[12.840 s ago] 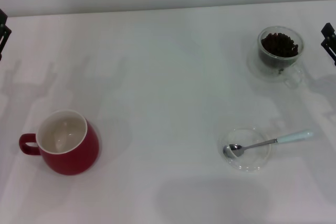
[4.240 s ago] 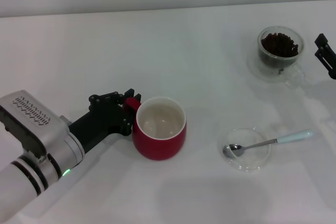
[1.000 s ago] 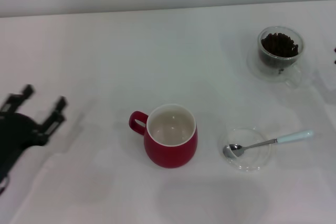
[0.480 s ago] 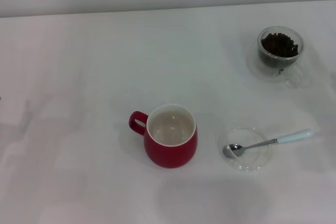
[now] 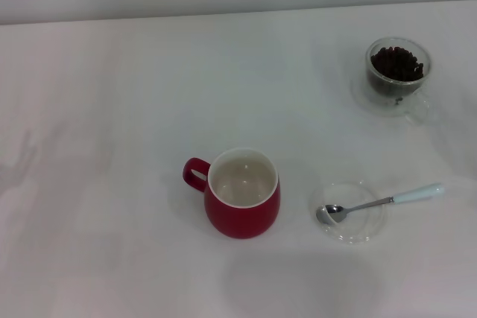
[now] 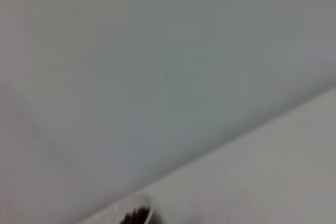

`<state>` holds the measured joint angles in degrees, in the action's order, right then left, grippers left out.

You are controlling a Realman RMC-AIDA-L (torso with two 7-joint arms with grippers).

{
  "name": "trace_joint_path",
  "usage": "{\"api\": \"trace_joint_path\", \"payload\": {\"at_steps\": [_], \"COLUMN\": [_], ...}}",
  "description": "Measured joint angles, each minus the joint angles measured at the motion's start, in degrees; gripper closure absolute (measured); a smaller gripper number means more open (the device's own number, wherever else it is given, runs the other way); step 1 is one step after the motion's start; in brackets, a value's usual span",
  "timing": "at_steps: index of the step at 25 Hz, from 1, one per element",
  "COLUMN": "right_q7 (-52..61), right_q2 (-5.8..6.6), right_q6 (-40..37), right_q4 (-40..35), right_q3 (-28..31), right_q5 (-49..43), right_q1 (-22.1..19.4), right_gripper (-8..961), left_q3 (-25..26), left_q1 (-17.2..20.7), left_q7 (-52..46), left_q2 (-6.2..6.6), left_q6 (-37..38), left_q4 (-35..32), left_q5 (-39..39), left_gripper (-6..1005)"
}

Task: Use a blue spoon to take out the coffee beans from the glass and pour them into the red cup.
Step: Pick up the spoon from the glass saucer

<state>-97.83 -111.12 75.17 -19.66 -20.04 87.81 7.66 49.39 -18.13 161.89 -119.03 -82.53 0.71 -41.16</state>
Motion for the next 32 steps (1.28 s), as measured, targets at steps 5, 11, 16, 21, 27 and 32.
{"api": "trace_joint_path", "payload": {"at_steps": [5,11,16,21,27,32], "right_q7": [6.79,14.97,17.41,18.64,18.85,18.46], "right_q2": [1.67,2.57,2.3,1.6,-0.06,-0.95], "right_q6": [3.42,5.38,7.05,7.32,8.78,12.2], "right_q4": [0.24,0.24,0.29,0.29,0.27,0.24], "right_q3": [0.0,-0.03,-0.15,-0.7,-1.38,-1.45], "right_q5": [-6.81,-11.83,-14.22,-16.89,-18.1,-18.18], "right_q1": [0.53,0.58,0.52,1.02,1.21,0.91], "right_gripper": [83,83,84,84,84,84], "left_q3": [0.0,-0.15,-0.3,-0.45,-0.51,-0.53], "left_q1": [-0.99,-1.26,-1.29,-1.28,-0.88,-0.81], "left_q7": [0.0,0.0,0.0,0.0,0.0,0.0], "left_q2": [0.02,0.03,-0.04,-0.06,-0.07,-0.07], "left_q6": [0.01,0.01,0.01,-0.05,-0.41,-0.52], "left_q4": [-0.37,-0.21,0.14,0.17,0.07,-0.27], "left_q5": [-0.04,-0.06,0.18,0.32,0.37,0.39], "left_gripper": [222,222,221,221,221,221]}}
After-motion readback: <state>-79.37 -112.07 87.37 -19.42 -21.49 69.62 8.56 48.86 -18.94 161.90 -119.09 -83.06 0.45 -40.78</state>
